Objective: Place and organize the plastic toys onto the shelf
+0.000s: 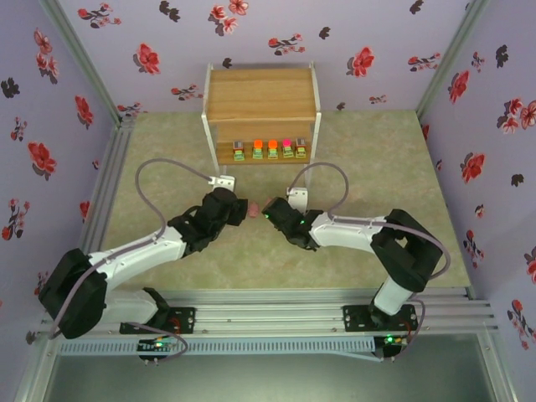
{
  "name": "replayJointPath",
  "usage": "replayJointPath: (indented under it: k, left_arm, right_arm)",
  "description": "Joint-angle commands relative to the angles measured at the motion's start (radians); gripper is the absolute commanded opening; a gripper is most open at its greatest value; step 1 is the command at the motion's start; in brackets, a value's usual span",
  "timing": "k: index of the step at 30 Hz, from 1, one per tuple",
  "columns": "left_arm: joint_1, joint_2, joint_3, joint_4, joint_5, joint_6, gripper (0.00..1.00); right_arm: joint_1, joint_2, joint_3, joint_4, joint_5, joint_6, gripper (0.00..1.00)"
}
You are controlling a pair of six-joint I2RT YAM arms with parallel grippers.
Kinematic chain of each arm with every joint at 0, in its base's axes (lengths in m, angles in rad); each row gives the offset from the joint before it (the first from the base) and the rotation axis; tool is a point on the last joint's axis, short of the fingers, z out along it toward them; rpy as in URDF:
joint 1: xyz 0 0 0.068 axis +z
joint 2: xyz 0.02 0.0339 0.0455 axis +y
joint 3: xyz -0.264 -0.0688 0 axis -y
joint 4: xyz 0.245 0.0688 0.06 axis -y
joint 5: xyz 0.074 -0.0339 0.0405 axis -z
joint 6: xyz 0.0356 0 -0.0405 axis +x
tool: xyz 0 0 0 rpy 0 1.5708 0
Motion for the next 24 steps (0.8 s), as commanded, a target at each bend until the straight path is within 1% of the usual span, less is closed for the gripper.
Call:
replayJointPath:
  k: [1,6,10,16,24]
  left_arm:
    - [0.019,-0.042,-0.017,-0.004,0.005,-0.020,0.65]
    - [0.030,-0.057,-0.024,-0.009,0.006,-0.022,0.65]
    - [0.033,-0.049,-0.022,-0.009,0.009,-0.024,0.65]
    - [0.035,-0.046,-0.019,-0.012,0.013,-0.027,0.65]
    - [0.038,-0.040,-0.019,-0.010,0.016,-0.028,0.65]
  right_arm:
    - [-0.003,0.034,0.045,-0.050,0.048,0.024,0.43]
    - [-0.006,0.072,0.067,-0.052,0.051,0.035,0.36]
    - [-0.008,0.086,0.072,-0.057,0.077,0.064,0.31]
    - [-0.010,0.081,0.059,-0.061,0.110,0.095,0.27]
    - [-0.025,0.124,0.078,-0.038,0.099,0.110,0.23]
